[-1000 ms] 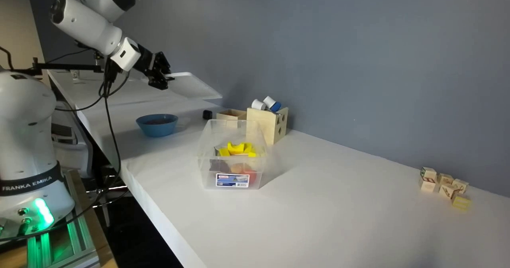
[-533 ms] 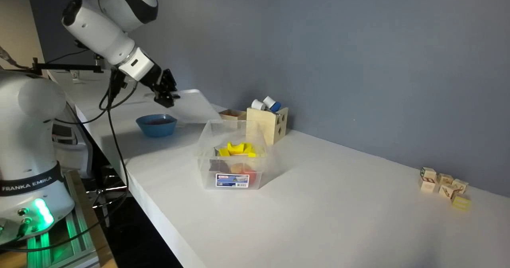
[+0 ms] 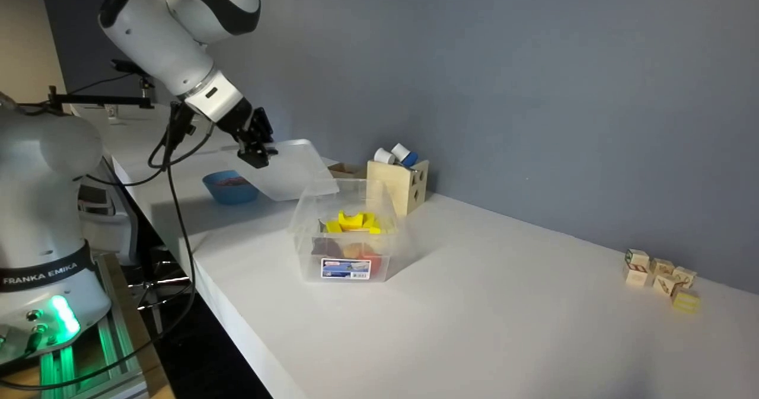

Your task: Put the white lid on the clear container.

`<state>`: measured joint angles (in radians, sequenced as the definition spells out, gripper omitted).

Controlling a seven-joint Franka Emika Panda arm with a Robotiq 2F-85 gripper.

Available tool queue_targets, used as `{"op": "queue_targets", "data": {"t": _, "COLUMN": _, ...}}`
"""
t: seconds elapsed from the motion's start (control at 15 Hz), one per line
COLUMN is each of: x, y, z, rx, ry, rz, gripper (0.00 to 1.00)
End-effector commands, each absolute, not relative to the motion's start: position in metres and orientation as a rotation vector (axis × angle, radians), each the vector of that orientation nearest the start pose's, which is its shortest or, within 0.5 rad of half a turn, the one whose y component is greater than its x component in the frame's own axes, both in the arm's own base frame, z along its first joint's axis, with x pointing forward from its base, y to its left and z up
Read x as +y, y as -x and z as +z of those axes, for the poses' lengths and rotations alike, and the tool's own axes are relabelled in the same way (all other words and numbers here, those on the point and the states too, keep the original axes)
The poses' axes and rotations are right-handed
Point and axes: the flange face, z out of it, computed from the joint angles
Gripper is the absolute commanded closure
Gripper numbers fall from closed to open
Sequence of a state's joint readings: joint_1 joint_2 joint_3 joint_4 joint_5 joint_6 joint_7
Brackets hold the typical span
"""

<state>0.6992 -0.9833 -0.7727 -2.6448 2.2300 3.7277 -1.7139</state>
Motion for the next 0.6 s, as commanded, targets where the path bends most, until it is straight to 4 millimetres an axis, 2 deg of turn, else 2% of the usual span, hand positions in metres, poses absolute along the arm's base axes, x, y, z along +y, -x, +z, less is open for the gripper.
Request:
{"op": "queue_targets", "data": {"t": 0.0, "x": -0.132, "y": -0.269, "z": 0.411, "rx": 1.113, "ry": 2.289, "rz": -0.900, "gripper": 0.94}}
{"op": "queue_targets", "data": {"t": 0.07, "x": -0.132, "y": -0.269, "z": 0.410, "rx": 1.113, "ry": 2.290, "rz": -0.900, "gripper": 0.99}}
{"op": "queue_targets", "data": {"t": 0.33, "x": -0.128, "y": -0.280, "z": 0.421, "rx": 1.247, "ry": 2.220, "rz": -0.915, "gripper": 0.99}}
{"op": "queue_targets", "data": {"t": 0.53, "x": -0.113, "y": -0.294, "z": 0.433, "rx": 1.362, "ry": 2.147, "rz": -0.981, "gripper": 0.99}}
